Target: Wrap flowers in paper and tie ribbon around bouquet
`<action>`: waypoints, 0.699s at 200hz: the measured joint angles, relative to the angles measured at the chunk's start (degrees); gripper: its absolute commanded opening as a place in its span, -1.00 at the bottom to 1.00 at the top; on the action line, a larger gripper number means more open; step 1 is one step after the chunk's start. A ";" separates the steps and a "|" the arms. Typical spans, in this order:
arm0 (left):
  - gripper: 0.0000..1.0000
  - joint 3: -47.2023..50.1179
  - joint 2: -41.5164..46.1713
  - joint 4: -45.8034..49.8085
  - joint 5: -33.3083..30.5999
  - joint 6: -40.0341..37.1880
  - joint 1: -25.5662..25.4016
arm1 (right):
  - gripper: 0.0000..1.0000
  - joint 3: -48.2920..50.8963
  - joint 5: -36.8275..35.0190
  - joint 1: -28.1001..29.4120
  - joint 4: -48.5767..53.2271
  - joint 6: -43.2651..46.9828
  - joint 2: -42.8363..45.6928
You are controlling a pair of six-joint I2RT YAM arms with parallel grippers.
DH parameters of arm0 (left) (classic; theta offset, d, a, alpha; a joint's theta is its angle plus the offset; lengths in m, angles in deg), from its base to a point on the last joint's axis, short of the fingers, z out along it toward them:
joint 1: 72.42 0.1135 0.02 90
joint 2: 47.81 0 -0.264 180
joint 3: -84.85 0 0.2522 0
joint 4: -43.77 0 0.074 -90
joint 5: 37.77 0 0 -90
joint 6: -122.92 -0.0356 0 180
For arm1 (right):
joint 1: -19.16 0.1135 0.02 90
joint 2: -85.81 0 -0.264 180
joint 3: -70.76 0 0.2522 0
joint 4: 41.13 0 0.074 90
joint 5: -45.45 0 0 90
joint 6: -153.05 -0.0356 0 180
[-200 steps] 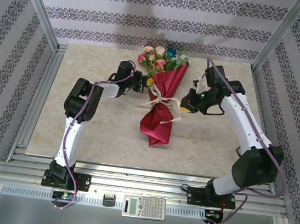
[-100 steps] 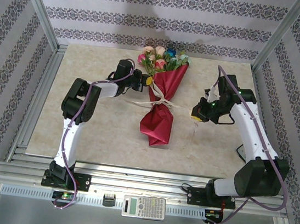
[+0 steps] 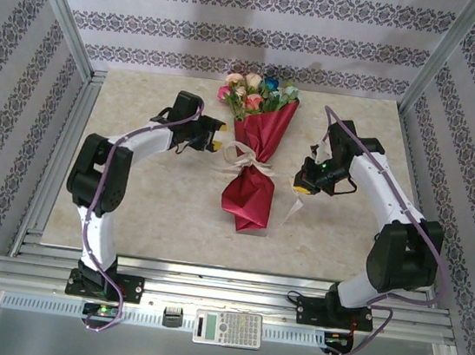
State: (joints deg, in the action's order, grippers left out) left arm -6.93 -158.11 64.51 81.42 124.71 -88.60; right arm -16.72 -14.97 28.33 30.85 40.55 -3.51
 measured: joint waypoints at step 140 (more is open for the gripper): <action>0.04 -17.16 -5.86 19.65 -4.50 -1.18 -14.75 | -1.00 2.49 0.04 0.00 -1.51 -0.04 1.27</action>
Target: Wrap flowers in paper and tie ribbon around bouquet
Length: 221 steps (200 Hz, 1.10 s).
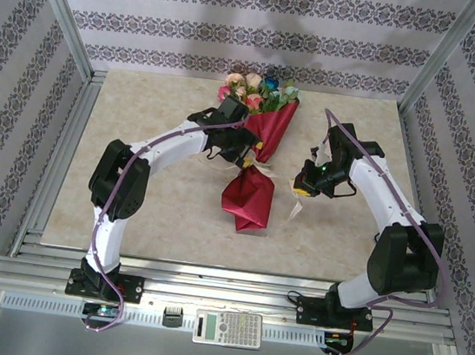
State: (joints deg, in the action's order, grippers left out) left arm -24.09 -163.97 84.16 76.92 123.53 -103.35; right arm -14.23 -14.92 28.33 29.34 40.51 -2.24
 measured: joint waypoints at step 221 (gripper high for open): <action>-0.44 -3.96 -6.16 4.39 -2.36 -1.36 -0.04 | -1.00 4.66 1.60 0.00 -2.19 -1.73 6.19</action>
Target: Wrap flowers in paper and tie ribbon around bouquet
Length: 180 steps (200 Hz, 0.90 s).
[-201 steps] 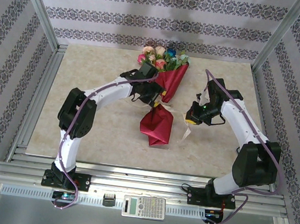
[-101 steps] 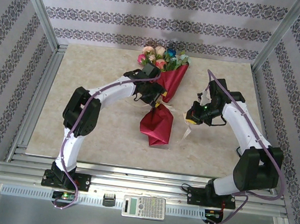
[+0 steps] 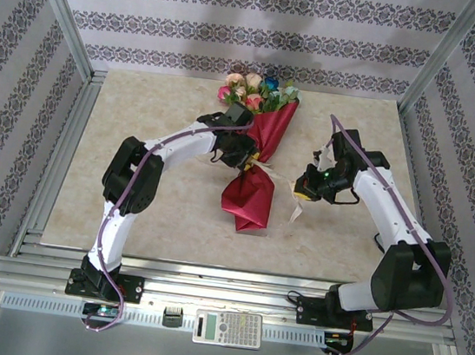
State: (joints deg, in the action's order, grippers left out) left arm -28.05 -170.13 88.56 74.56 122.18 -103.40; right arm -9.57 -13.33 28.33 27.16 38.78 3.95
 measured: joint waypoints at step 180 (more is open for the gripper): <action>-1.00 8.72 4.85 -3.93 -0.59 -1.44 0.94 | -0.35 -4.22 -0.48 4.72 -11.85 -15.56 -4.46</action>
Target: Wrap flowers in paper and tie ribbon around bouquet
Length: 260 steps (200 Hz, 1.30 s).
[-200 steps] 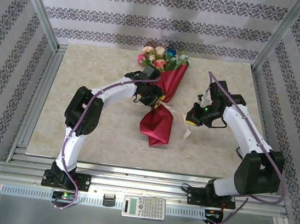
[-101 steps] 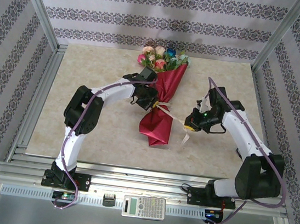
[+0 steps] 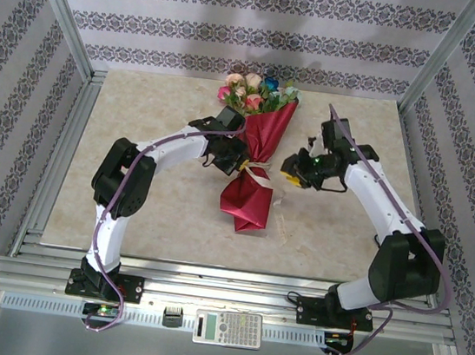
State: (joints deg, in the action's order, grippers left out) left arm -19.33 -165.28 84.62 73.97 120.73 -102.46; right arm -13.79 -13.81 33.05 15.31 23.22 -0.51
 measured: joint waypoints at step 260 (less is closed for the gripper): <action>-1.00 1.70 0.55 -0.35 -0.92 -0.90 -1.51 | -0.43 4.24 -9.68 7.39 -28.33 -41.72 -18.08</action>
State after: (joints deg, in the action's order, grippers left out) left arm -17.62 -164.73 84.27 73.05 119.84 -103.97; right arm -9.55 -23.49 40.44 -13.02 -18.51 -18.59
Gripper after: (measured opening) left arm 0.045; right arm 0.298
